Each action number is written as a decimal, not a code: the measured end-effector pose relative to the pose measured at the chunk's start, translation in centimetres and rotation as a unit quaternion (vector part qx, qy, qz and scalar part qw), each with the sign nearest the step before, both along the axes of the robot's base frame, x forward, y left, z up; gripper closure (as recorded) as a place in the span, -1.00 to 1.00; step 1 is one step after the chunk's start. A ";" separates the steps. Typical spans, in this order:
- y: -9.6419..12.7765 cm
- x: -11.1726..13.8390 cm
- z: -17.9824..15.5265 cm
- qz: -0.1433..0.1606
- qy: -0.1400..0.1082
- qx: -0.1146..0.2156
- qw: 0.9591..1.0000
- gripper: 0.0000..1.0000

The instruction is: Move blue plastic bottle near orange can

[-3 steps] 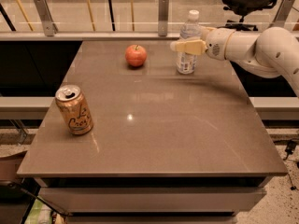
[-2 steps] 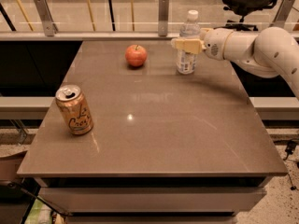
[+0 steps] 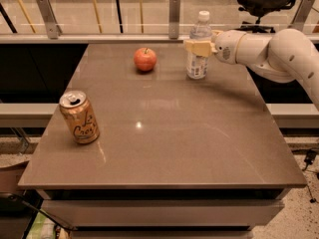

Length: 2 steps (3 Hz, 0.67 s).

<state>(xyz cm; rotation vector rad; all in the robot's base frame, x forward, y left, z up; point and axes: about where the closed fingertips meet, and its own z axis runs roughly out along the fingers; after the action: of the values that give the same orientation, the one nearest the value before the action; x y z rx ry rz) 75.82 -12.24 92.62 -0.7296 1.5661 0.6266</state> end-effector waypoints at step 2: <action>0.4 0.0 0.0 0.003 0.001 0.000 1.000 1.00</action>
Offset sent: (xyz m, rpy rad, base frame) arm -0.0040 0.0052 0.0057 -0.0060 0.0044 0.0065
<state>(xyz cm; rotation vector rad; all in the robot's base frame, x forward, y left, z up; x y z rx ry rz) 75.79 -11.84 92.64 -0.7341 1.5658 0.6313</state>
